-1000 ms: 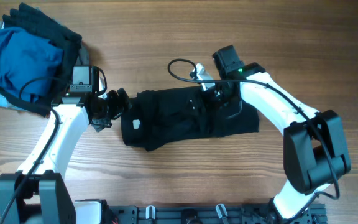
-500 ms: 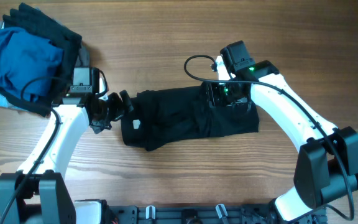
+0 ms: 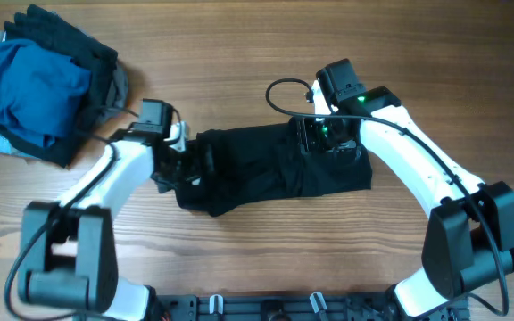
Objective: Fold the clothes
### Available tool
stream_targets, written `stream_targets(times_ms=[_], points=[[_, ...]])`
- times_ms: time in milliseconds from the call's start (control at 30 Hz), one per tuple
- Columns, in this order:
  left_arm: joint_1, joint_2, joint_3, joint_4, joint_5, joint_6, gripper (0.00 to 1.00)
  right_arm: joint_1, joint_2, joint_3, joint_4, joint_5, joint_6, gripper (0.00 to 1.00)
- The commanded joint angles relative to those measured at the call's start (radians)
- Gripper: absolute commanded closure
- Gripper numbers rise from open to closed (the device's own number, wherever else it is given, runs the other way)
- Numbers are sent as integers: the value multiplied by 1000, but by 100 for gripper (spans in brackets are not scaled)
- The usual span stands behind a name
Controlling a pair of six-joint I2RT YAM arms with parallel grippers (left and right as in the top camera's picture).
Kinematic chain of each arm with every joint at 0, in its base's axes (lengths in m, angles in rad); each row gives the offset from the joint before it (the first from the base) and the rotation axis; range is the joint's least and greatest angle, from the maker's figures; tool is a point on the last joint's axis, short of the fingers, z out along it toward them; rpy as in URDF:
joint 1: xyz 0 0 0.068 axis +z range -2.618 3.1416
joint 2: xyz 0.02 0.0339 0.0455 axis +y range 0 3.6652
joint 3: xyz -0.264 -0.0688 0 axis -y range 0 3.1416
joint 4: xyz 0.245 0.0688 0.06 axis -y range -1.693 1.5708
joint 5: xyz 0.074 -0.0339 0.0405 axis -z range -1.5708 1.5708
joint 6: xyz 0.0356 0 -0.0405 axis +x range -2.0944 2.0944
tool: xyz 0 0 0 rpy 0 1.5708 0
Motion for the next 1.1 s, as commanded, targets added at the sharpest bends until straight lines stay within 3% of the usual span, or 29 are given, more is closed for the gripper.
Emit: stream_targets(times_ms=[0,67,333,433,700,933,1067], points=[[-56,79,-10,13,11,24,5,-1,-15,17,-2,18,11,39],[-75,116,-10,13,4,24,14,-1,-15,17,-3,18,11,39],[-82,143,-10,20,2,25,66,-1,-15,17,-6,18,10,39],[-77,140,-8,19,-38,24,94,-1,-15,17,-10,18,7,39],[37,105,66,-54,-92,24,96,-18,-15,17,-33,79,34,38],[249,80,280,-298,-305,25,96,-162,-37,17,-74,113,29,39],[311,80,426,-462,-255,21,96,-264,-42,17,-100,112,21,38]])
